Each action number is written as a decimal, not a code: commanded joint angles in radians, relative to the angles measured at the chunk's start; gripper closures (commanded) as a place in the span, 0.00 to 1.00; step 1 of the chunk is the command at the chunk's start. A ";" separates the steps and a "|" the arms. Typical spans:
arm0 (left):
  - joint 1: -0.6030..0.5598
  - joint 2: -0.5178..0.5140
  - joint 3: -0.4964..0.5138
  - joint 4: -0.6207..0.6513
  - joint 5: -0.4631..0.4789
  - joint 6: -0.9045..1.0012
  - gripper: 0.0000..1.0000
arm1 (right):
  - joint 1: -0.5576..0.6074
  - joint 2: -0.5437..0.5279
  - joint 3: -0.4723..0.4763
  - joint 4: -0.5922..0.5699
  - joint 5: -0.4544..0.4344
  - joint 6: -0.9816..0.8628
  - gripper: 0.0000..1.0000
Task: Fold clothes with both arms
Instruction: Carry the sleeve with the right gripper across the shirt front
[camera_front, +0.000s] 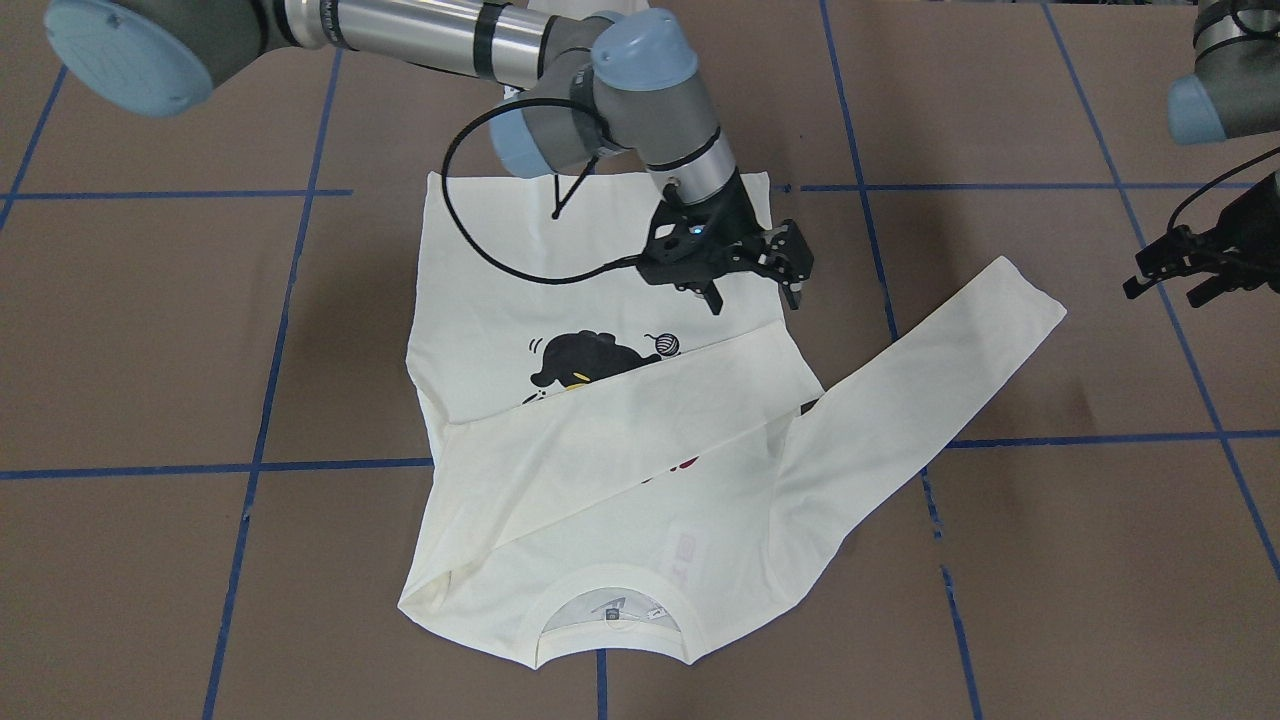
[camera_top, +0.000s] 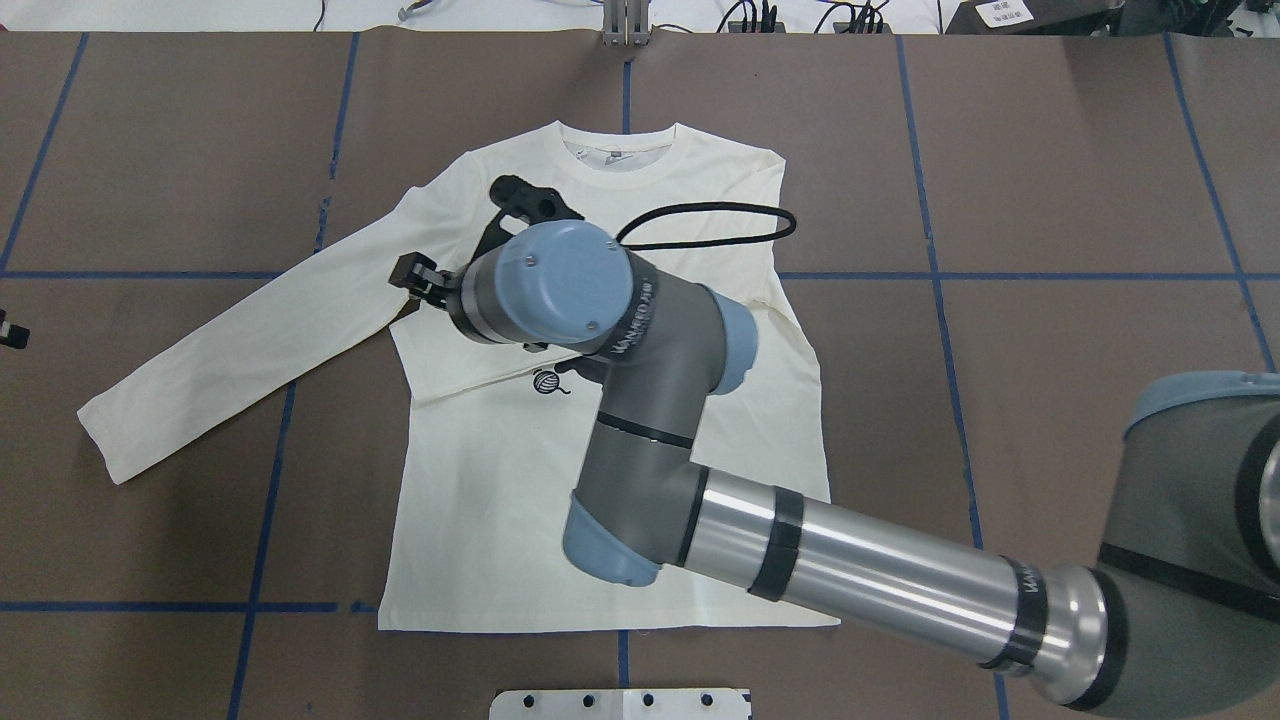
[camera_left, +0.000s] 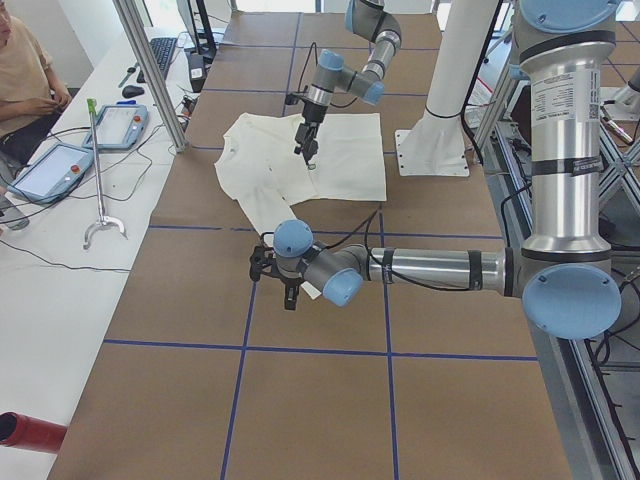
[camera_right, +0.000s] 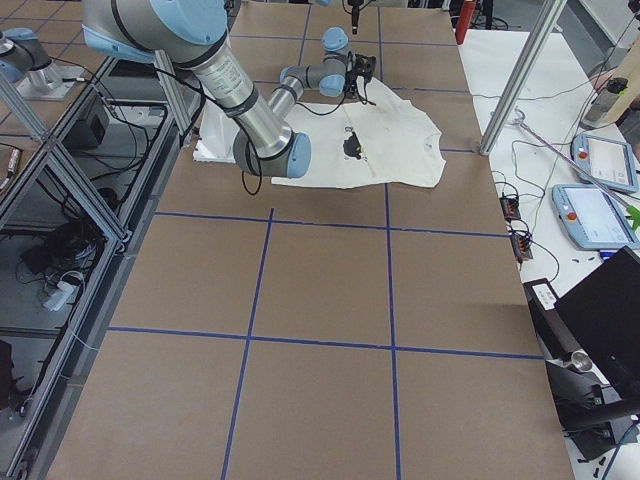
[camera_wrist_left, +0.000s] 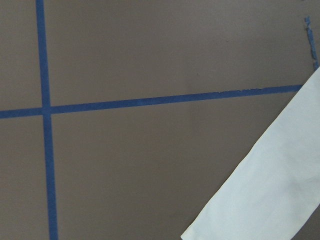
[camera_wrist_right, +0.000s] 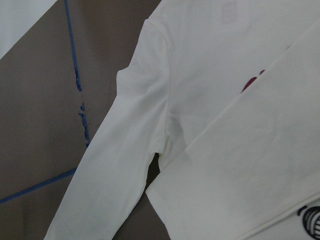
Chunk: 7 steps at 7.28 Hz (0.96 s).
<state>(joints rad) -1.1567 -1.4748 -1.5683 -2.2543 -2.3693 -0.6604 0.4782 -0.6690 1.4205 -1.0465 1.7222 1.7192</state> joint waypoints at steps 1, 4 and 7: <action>0.145 -0.001 0.060 -0.074 0.039 -0.120 0.00 | 0.133 -0.252 0.298 -0.095 0.186 -0.010 0.00; 0.163 -0.002 0.063 -0.074 0.065 -0.120 0.12 | 0.143 -0.302 0.333 -0.093 0.191 -0.032 0.00; 0.175 -0.015 0.063 -0.074 0.084 -0.119 0.23 | 0.143 -0.308 0.340 -0.093 0.191 -0.032 0.00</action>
<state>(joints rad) -0.9873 -1.4859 -1.5057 -2.3289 -2.2918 -0.7793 0.6209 -0.9748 1.7563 -1.1397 1.9127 1.6876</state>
